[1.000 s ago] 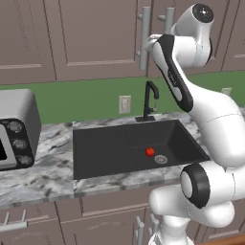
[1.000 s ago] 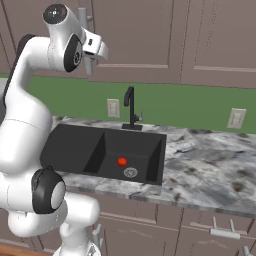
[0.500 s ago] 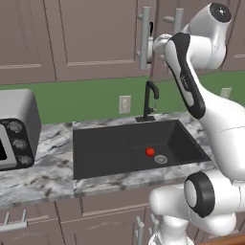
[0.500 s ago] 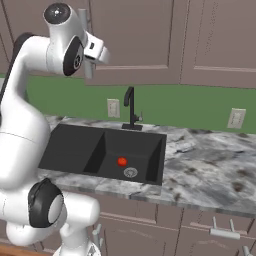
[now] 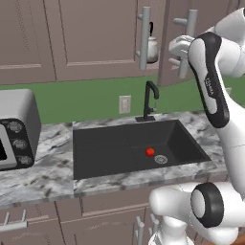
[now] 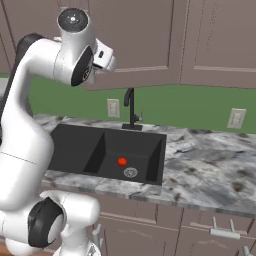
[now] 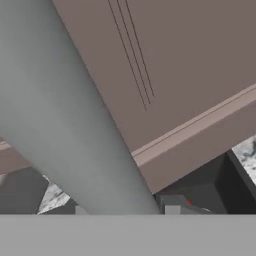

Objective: Open the cabinet, pick the kettle from the cabinet, and place it in the sink.

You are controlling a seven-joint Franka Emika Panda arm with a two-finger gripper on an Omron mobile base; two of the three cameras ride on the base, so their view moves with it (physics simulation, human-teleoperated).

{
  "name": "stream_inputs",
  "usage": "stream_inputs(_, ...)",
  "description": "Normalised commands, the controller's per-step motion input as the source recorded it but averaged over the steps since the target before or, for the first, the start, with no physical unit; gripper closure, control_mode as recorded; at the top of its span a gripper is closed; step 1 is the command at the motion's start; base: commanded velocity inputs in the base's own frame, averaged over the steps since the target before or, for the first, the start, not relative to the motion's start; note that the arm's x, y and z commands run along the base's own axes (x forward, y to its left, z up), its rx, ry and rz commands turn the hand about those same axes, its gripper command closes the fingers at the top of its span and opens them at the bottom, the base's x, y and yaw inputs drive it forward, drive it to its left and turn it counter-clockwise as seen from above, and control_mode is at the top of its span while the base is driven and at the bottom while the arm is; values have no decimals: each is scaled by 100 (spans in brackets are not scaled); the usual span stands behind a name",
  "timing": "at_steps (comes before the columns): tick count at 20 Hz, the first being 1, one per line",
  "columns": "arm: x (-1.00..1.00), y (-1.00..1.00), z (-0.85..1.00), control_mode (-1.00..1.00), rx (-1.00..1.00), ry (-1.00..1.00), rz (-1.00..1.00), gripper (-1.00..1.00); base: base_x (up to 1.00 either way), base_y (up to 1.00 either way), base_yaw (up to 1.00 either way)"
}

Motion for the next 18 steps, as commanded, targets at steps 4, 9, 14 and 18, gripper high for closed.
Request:
stream_inputs(4, -47, -30, 11, -100, 13, 0, 5, 100, 0, 0, 0)
stream_inputs(9, -43, -37, 15, -100, 14, 0, 6, 100, 0, 0, 0)
stream_inputs(14, -34, -37, 18, -100, 14, 0, 7, 100, 0, 0, 0)
stream_inputs(18, -30, -38, 20, -100, 13, 0, 7, 100, 0, 0, 0)
